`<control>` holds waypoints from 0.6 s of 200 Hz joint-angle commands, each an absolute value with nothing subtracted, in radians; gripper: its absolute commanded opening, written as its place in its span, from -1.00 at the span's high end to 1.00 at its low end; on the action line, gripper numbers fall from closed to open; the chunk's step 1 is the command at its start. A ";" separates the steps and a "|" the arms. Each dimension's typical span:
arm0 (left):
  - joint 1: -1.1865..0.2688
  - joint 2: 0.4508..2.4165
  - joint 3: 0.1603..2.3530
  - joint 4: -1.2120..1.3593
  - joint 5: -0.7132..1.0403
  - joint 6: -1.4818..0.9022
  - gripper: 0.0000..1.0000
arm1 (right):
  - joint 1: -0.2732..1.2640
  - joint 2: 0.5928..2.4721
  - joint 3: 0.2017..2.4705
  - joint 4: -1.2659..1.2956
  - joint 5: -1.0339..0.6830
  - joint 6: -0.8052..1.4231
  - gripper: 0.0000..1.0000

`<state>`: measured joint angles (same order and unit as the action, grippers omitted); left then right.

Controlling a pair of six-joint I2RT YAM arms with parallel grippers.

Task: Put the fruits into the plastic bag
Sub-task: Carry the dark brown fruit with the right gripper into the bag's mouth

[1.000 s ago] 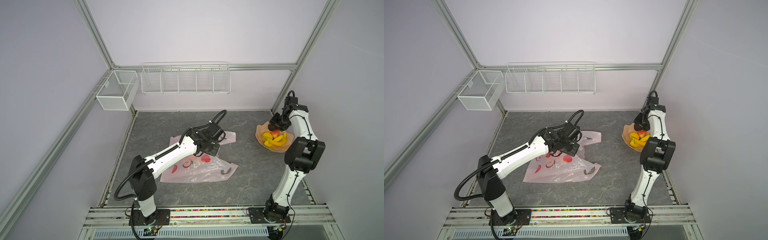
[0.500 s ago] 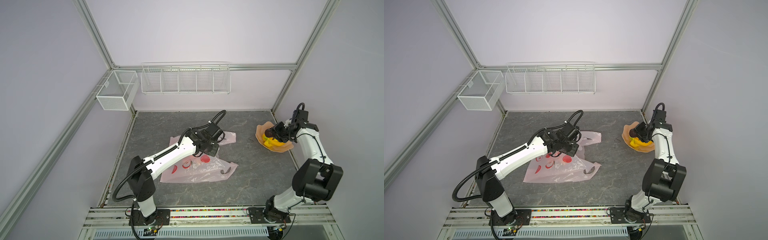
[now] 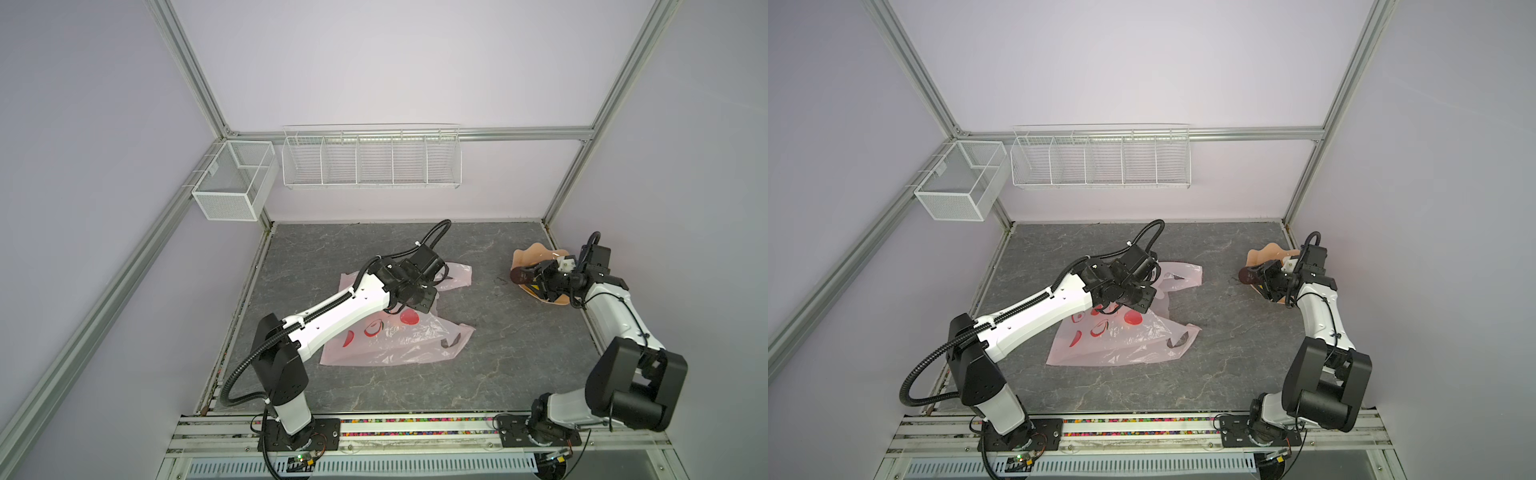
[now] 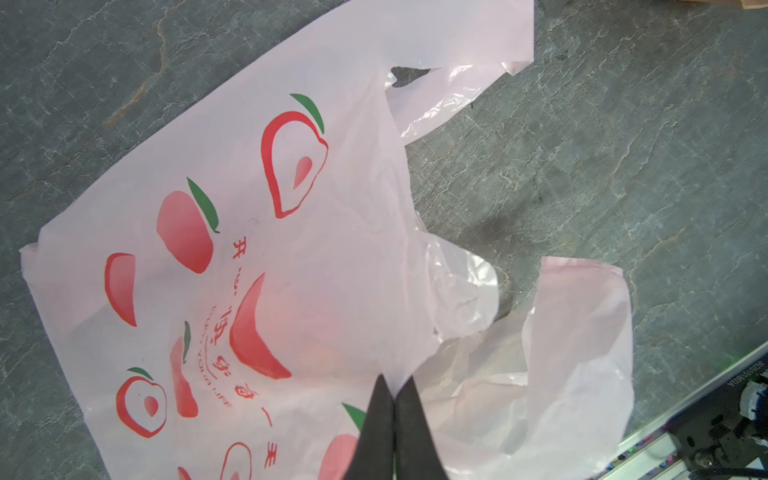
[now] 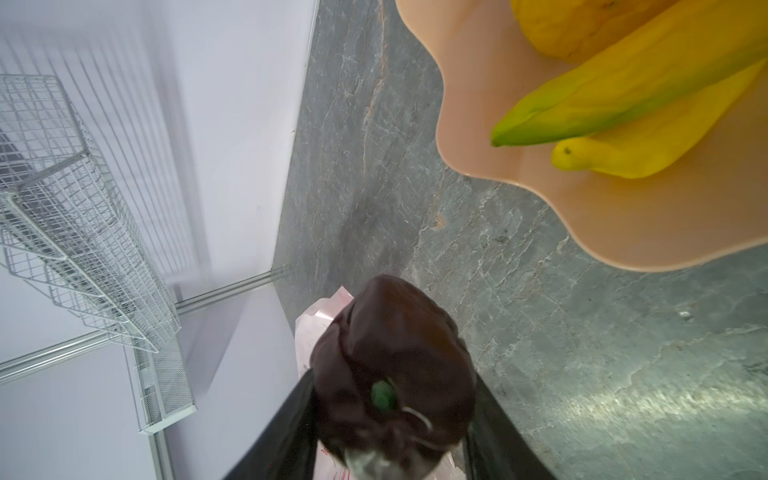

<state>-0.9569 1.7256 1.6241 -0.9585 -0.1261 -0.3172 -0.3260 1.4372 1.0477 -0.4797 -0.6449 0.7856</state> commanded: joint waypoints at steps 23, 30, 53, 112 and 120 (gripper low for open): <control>-0.962 1.709 1.632 -0.964 -0.127 -0.309 1.00 | -0.268 1.402 0.943 -0.370 -0.728 0.869 0.28; -0.962 1.710 1.636 -0.966 -0.125 -0.310 1.00 | -0.248 1.399 0.926 -0.352 -0.728 0.885 0.28; -0.962 1.720 1.646 -0.964 -0.118 -0.310 1.00 | -0.176 1.399 0.889 -0.290 -0.726 0.933 0.28; -0.966 1.740 1.664 -0.963 -0.108 -0.311 1.00 | 0.053 1.442 0.839 -0.156 -0.699 1.061 0.28; -0.967 1.740 1.664 -0.962 -0.109 -0.312 1.00 | 0.083 1.444 0.832 -0.133 -0.691 1.086 0.28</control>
<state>-0.9569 1.7260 1.6264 -0.9585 -0.1154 -0.3168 0.0120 1.4273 0.8558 -0.2367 -0.7036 0.9897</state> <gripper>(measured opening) 0.047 0.501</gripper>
